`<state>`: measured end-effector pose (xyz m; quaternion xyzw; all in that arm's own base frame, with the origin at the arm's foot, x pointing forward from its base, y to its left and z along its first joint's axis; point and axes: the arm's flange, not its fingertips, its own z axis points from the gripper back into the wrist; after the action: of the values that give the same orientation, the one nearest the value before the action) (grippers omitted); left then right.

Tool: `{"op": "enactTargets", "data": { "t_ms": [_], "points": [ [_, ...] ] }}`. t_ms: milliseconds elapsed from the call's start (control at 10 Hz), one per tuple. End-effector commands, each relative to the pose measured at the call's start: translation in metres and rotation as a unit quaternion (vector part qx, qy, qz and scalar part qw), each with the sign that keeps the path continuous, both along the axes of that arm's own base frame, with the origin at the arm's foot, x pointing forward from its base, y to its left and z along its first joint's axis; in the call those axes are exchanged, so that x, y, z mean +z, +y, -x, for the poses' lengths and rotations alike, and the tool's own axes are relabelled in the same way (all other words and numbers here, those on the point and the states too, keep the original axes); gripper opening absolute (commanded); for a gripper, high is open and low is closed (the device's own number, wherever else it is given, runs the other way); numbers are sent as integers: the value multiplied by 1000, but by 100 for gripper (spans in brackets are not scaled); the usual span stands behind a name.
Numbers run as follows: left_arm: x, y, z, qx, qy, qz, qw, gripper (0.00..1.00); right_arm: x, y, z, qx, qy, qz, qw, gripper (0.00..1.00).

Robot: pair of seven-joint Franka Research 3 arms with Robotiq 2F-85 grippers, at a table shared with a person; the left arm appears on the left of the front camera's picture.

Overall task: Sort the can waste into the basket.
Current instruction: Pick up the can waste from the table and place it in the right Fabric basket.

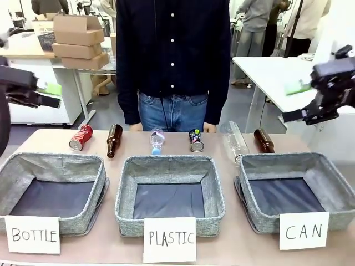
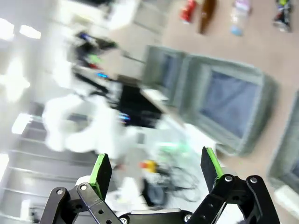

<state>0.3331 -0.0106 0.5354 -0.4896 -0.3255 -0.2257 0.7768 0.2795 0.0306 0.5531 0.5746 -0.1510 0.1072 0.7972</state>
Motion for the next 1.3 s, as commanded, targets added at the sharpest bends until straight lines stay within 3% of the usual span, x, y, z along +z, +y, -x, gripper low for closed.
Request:
{"op": "enactTargets", "data": {
  "t_ms": [0,100,200,300,400,1100,1200],
  "points": [
    [-48,8,36,24,18,189,982,100,-41,-27,25,-67,68,-161,982,100],
    [-51,20,38,42,8,223,974,100,-49,-44,29,-104,76,-172,977,100],
    [-48,26,39,70,6,208,976,100,-58,-59,31,-154,101,-170,968,100],
    [-43,21,37,99,32,123,987,100,-1,-51,-4,-51,56,-139,987,100],
    [-10,50,-7,51,15,214,975,100,-1,-51,-4,-51,56,-139,987,100],
    [-10,50,-7,51,15,214,975,100,-1,-51,-4,-51,56,-139,987,100],
    [-10,50,-7,51,15,214,975,100,-3,-52,1,-55,72,-130,987,100]
  ]
}}
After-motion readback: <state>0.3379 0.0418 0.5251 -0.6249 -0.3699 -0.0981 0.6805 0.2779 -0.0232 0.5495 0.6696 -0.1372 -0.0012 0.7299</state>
